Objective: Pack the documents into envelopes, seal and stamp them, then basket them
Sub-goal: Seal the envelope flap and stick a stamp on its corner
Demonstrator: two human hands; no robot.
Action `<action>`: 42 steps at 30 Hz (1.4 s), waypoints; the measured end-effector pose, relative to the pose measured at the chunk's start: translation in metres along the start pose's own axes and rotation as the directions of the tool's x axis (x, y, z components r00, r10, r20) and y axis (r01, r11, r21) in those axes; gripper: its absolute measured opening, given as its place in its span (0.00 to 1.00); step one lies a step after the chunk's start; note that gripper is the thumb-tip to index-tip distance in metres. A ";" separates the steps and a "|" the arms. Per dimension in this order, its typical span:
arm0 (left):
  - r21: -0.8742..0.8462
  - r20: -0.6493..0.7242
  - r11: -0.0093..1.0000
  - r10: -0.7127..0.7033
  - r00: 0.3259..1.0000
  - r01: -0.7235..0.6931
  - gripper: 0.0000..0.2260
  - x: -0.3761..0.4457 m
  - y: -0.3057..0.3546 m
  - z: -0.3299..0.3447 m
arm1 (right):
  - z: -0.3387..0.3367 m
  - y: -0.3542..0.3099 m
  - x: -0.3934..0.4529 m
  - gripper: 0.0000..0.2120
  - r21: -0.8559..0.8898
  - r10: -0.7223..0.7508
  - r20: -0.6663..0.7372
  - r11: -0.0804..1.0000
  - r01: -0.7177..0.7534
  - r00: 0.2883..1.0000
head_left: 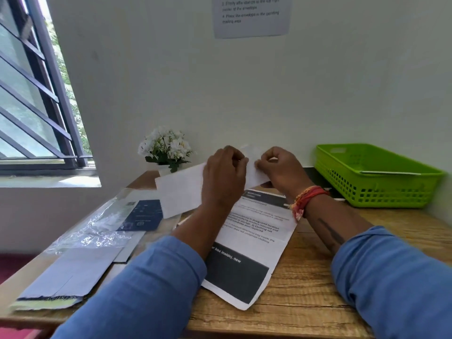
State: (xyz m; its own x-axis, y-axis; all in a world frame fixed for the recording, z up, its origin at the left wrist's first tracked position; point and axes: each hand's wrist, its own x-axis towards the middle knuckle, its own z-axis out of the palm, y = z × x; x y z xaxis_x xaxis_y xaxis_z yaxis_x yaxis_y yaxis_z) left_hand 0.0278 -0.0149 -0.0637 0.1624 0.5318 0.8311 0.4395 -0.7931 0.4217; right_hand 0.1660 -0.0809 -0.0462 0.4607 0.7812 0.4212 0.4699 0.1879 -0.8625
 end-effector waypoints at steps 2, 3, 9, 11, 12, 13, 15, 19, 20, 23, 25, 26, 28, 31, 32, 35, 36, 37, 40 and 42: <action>-0.129 -0.006 0.991 -0.042 0.999 0.041 0.07 -0.001 0.011 -0.005 | 0.001 -0.008 -0.008 0.07 -0.039 -0.229 -0.097 0.973 0.226 0.969; -0.195 -0.008 0.977 -0.087 0.996 0.083 0.08 -0.001 0.016 -0.008 | 0.003 -0.012 -0.013 0.07 -0.103 -0.334 -0.117 0.941 0.323 0.935; -0.430 -0.056 0.867 -0.303 0.951 0.251 0.12 0.005 0.036 -0.022 | 0.018 -0.021 -0.029 0.10 -0.386 -0.692 -0.003 0.667 0.637 0.722; -0.473 -0.096 0.841 -0.346 0.933 0.263 0.15 0.008 0.031 -0.024 | 0.018 -0.016 -0.028 0.18 -0.475 -0.707 0.067 0.599 0.645 0.705; -0.513 -0.088 0.809 -0.384 0.919 0.289 0.15 0.009 0.027 -0.025 | 0.017 -0.015 -0.028 0.23 -0.499 -0.700 0.091 0.584 0.641 0.709; -0.560 -0.056 0.762 -0.426 0.903 0.325 0.14 0.010 0.022 -0.026 | 0.016 -0.012 -0.028 0.26 -0.530 -0.691 0.111 0.567 0.630 0.715; -0.654 0.091 0.622 -0.500 0.862 0.430 0.10 0.010 0.014 -0.029 | 0.015 -0.007 -0.027 0.31 -0.615 -0.655 0.151 0.524 0.589 0.740; -0.638 0.441 0.334 -0.580 0.685 0.694 0.06 0.009 0.000 -0.039 | 0.010 0.004 -0.018 0.32 -0.678 -0.464 0.302 0.509 0.530 0.833; -0.592 0.481 0.303 -0.611 0.629 0.747 0.06 0.010 -0.005 -0.041 | 0.009 0.005 -0.017 0.31 -0.672 -0.426 0.347 0.508 0.539 0.835; -0.255 0.415 0.565 -0.669 0.617 0.785 0.12 0.009 -0.023 -0.046 | 0.017 0.005 -0.023 0.31 -0.642 -0.263 0.469 0.554 0.530 0.843; -0.031 0.356 0.716 -0.644 0.677 0.697 0.14 0.008 -0.034 -0.045 | 0.026 0.006 -0.030 0.31 -0.617 -0.160 0.566 0.569 0.544 0.809; 0.056 0.343 0.756 -0.628 0.699 0.652 0.14 0.007 -0.038 -0.045 | 0.030 0.008 -0.032 0.30 -0.607 -0.127 0.610 0.559 0.565 0.782; 0.268 0.361 0.795 -0.606 0.709 0.544 0.12 0.004 -0.041 -0.044 | 0.035 0.012 -0.033 0.28 -0.597 -0.077 0.648 0.565 0.569 0.757; 0.436 0.382 0.785 -0.604 0.699 0.440 0.14 0.000 -0.038 -0.040 | 0.032 0.010 -0.033 0.26 -0.577 -0.016 0.661 0.628 0.522 0.750; 0.447 0.379 0.787 -0.596 0.708 0.424 0.17 -0.001 -0.038 -0.038 | 0.030 0.010 -0.033 0.26 -0.573 0.007 0.668 0.643 0.508 0.744; 0.479 0.371 0.800 -0.558 0.743 0.361 0.20 -0.003 -0.036 -0.033 | 0.025 0.008 -0.034 0.28 -0.569 0.062 0.673 0.680 0.463 0.737; 0.503 0.369 0.797 -0.548 0.751 0.334 0.20 -0.004 -0.035 -0.033 | 0.024 0.008 -0.033 0.28 -0.565 0.064 0.663 0.697 0.442 0.746; 0.539 0.367 0.787 -0.540 0.757 0.300 0.20 -0.005 -0.035 -0.032 | 0.024 0.007 -0.033 0.26 -0.557 0.061 0.649 0.718 0.419 0.758; 0.620 0.424 0.764 -0.517 0.743 0.178 0.18 -0.009 -0.028 -0.030 | 0.026 0.009 -0.032 0.22 -0.544 0.040 0.619 0.742 0.392 0.784; 0.509 0.521 0.847 -0.442 0.731 0.150 0.15 -0.013 -0.020 -0.022 | 0.026 0.013 -0.031 0.21 -0.539 0.017 0.604 0.745 0.392 0.797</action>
State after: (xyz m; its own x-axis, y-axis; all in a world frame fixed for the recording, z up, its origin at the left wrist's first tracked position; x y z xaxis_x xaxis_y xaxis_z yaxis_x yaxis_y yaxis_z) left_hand -0.0027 -0.0128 -0.0747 0.3843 0.8935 0.2322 0.8468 -0.4413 0.2970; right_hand 0.1383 -0.0868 -0.0780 -0.0793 0.9853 0.1516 0.9369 0.1256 -0.3263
